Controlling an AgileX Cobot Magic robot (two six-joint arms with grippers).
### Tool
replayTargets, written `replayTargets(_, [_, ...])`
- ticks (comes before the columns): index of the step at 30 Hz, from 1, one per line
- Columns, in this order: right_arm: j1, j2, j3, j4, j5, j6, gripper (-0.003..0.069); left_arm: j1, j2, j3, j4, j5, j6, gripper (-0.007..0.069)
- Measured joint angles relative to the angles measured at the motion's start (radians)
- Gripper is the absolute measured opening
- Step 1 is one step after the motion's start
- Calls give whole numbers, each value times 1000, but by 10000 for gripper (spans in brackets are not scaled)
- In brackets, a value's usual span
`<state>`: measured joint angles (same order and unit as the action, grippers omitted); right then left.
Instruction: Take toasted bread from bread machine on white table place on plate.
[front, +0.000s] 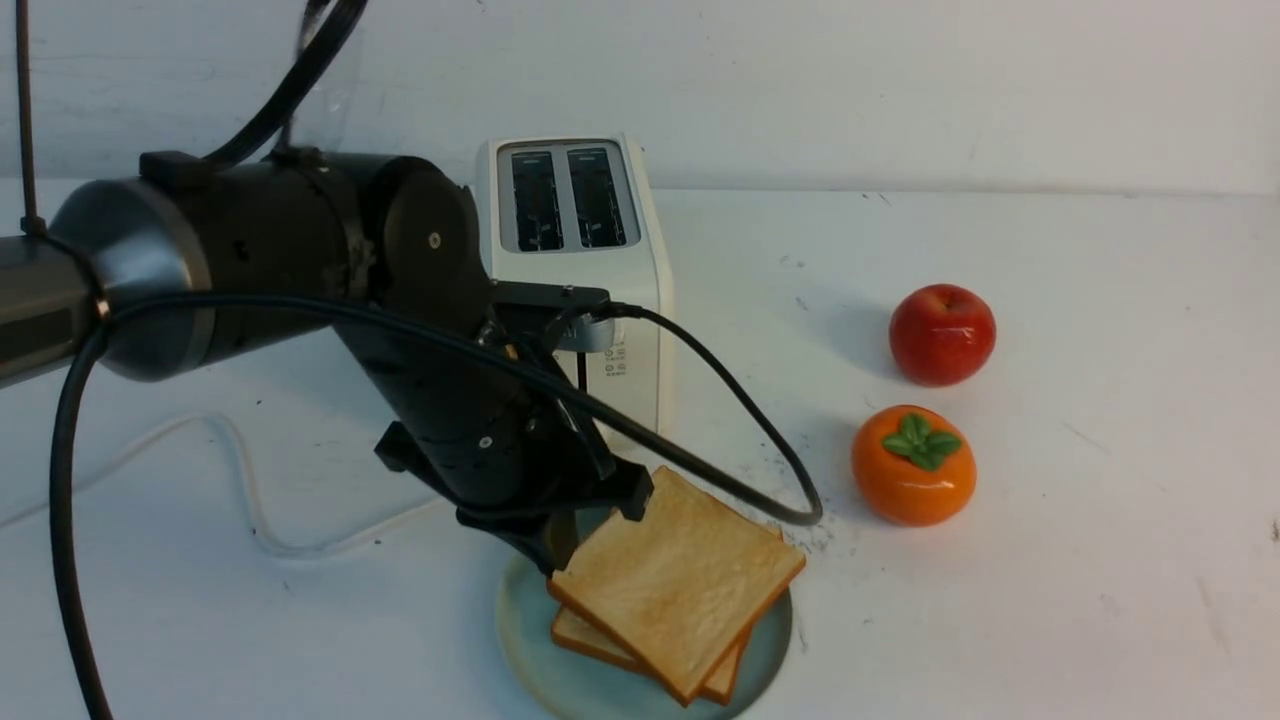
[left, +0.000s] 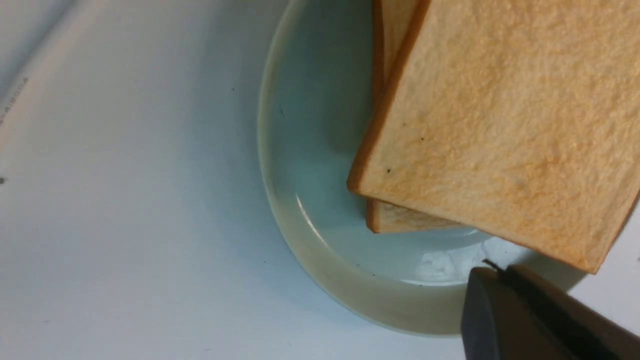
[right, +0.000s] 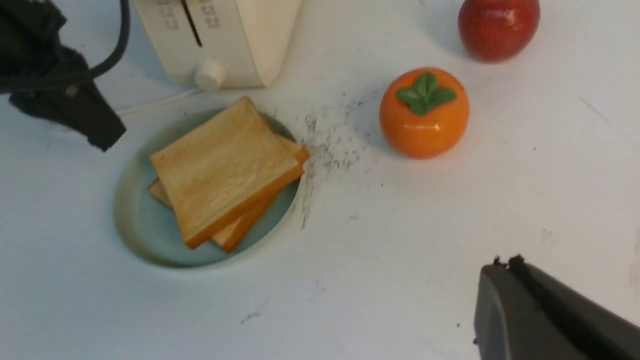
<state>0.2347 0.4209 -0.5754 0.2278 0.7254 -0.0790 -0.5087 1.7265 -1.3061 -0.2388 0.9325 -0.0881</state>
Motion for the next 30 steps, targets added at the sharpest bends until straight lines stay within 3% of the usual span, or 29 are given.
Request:
replayTargets(5, [0,0,73,0,-84,-1,-14,0,0,0,0,0,0,-14])
replayTargets(30, [0,0,111,4,-49,-1,1,0,0,0,3,22,0,-14])
